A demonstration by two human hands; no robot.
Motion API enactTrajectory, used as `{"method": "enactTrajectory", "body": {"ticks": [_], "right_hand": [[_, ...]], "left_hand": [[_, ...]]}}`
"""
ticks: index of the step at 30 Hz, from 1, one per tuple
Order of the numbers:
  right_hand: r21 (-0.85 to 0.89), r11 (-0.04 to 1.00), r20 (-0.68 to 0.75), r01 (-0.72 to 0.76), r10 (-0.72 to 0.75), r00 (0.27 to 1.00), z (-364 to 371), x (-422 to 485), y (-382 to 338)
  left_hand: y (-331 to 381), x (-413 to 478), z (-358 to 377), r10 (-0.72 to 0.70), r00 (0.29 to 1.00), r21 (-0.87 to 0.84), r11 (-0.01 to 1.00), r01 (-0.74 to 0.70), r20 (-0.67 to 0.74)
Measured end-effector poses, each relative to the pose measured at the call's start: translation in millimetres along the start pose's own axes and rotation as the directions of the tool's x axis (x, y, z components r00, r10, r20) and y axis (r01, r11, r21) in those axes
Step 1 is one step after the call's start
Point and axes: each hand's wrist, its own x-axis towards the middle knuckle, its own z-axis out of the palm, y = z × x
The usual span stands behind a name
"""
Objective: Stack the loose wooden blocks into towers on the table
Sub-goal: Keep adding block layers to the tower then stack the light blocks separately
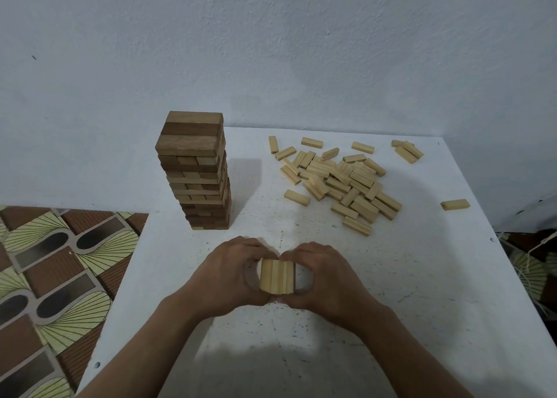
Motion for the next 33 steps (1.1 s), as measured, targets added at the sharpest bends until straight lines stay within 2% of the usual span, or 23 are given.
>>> {"method": "enactTrajectory", "body": {"ticks": [11, 17, 26, 33], "right_hand": [[-0.030, 0.999, -0.041, 0.017, -0.019, 0.999, 1.3, -0.6, -2.4], [-0.005, 1.000, -0.030, 0.016, -0.016, 0.999, 1.3, -0.1, -2.7], [0.000, 1.000, -0.027, 0.030, -0.030, 0.999, 1.5, 0.1, -2.5], [-0.029, 0.999, -0.015, 0.044, -0.045, 0.999, 2.6, 0.2, -1.1]], "left_hand": [[-0.3, 2.1, -3.3, 0.057, 0.998, 0.095, 0.994, -0.059, 0.026], [4.5, 7.8, -4.6, 0.028, 0.997, 0.058, 0.998, -0.032, 0.077], [5.8, 7.7, -2.0, -0.018, 1.000, -0.006, 1.000, 0.018, 0.024], [2.4, 4.7, -0.1, -0.001, 0.999, 0.021, 1.000, 0.001, 0.032]]}}
